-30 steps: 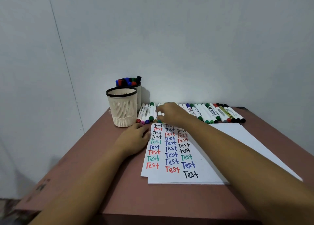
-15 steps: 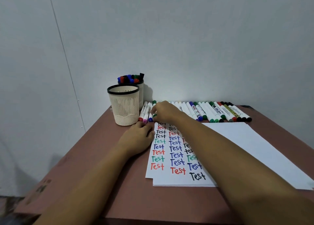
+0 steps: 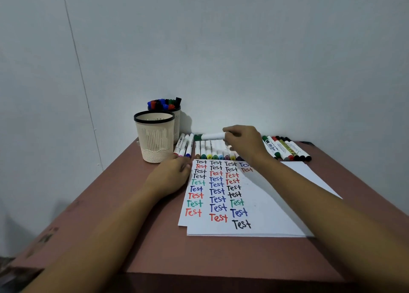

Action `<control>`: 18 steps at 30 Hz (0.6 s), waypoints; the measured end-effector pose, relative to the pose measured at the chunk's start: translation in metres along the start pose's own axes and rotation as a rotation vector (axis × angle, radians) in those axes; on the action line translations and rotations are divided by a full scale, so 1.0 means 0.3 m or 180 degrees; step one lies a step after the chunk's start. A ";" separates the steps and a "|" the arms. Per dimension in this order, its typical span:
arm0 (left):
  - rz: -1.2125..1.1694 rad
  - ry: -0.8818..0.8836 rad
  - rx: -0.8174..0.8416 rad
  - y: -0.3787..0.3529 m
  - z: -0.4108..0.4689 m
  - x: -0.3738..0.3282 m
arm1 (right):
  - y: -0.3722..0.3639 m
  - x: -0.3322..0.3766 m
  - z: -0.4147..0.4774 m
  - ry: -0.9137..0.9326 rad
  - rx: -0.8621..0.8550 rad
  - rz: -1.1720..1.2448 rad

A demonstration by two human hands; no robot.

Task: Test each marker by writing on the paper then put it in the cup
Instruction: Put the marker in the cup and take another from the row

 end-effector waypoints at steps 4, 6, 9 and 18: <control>-0.0148 -0.0321 -0.0581 0.039 -0.014 -0.049 | 0.047 -0.092 -0.100 -0.0606 0.0285 0.0833; -0.0146 -0.0641 -0.0684 0.044 -0.023 -0.082 | 0.060 -0.115 -0.140 -0.0744 0.0375 0.1106; -0.0174 -0.0901 -0.0379 0.025 -0.031 -0.115 | 0.066 -0.129 -0.173 -0.0821 0.0461 0.1368; -0.0196 -0.1114 -0.0135 0.001 -0.028 -0.174 | 0.016 -0.124 -0.190 -0.1014 0.0628 0.2243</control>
Point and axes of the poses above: each hand's wrist, its own z-axis towards the middle knuckle, its own y-axis out of the back of the hand, x = y × z, the point moved 6 cm from there along z, towards the middle knuckle, and after that the axes turned 8 degrees about -y, right-handed, at the moved point
